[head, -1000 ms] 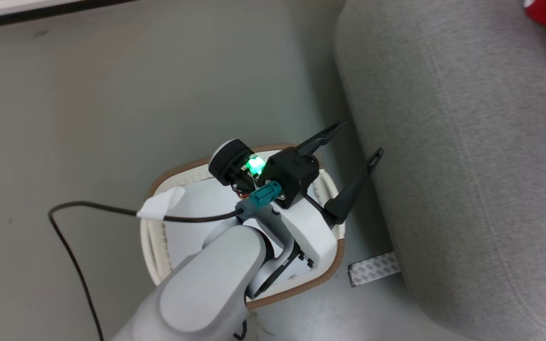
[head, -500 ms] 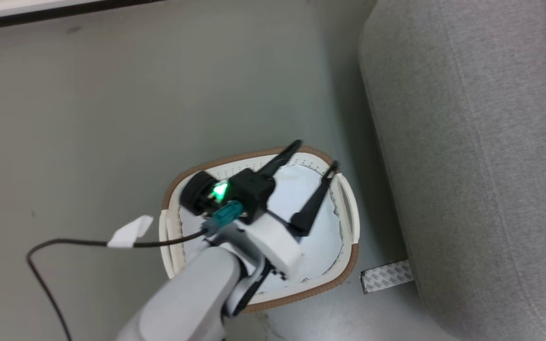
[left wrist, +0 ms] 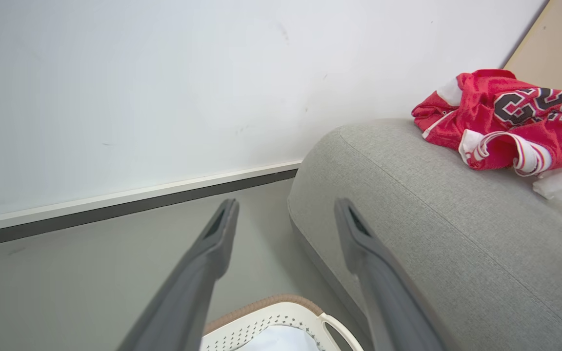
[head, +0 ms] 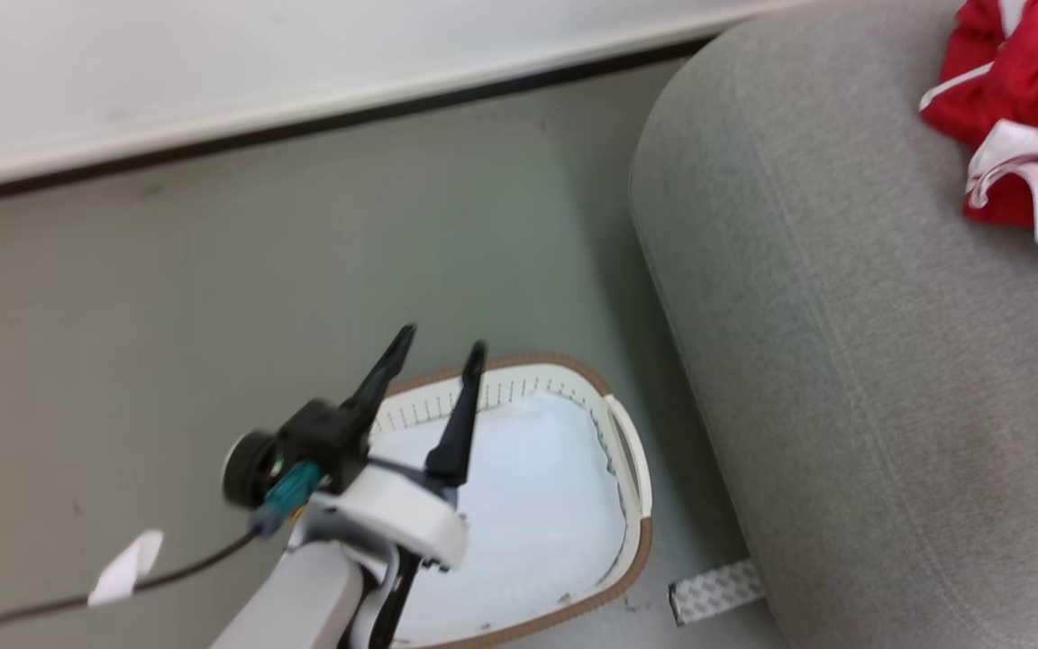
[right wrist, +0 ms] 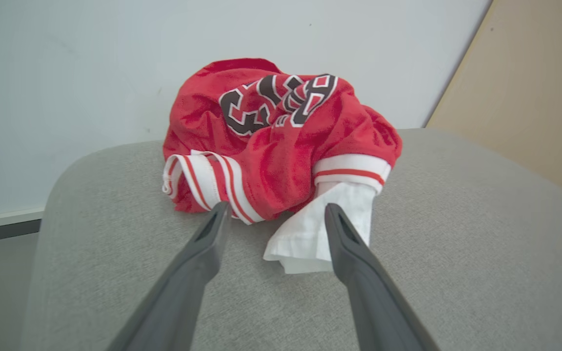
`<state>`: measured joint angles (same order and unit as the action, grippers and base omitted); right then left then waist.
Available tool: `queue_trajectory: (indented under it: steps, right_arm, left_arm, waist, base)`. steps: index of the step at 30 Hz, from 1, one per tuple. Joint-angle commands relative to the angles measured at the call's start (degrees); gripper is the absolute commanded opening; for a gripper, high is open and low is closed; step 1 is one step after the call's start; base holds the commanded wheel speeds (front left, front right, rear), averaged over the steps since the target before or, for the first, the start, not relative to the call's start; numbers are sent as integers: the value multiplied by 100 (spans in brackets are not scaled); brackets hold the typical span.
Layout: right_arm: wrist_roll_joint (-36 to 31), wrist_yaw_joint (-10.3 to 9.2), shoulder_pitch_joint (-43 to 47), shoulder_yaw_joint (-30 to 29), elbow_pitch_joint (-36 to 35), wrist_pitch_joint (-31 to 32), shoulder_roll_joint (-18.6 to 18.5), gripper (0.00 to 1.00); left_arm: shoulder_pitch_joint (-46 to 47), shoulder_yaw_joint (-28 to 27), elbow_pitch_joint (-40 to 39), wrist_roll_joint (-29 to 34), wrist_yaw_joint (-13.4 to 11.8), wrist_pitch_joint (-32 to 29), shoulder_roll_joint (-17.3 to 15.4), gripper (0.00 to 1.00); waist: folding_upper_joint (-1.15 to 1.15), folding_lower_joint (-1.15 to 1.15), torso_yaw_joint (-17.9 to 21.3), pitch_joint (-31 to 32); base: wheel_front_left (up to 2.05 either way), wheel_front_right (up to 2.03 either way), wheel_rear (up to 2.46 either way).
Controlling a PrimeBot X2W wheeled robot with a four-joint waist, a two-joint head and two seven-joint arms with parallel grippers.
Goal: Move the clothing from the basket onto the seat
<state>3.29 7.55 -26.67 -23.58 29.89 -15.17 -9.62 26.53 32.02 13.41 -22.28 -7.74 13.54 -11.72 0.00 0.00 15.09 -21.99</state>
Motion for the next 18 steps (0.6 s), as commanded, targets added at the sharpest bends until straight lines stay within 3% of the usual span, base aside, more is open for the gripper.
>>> queue_trajectory:
  steps: [1, 9, 13, 18]
  right_arm:
    - [-16, -13, 237, 76, -151, 5, 110, 100]
    - [-166, -13, 1270, 385, -1104, 5, 502, 100]
    - [-255, -13, 1679, 621, -1396, 6, 605, 100]
    - [-169, -13, 2105, 1149, -1569, 5, 660, 100]
  left_arm:
    - [-201, -102, 28, -66, -67, 82, -36, 100]
    - [-1226, -873, -207, 61, -277, 161, 18, 100]
    - [-1742, -1340, -355, 301, -239, 162, 149, 100]
    - [-2261, -1812, -321, 560, -19, 161, 392, 100]
  waist:
    - [0, 0, 9, 289]
    - [0, 0, -262, 1010]
    - [0, 0, -473, 1355]
    - [0, 0, -749, 1732]
  base:
    - [0, 0, 0]
    - [0, 0, 0]
    - [0, 0, 0]
    - [0, 0, 0]
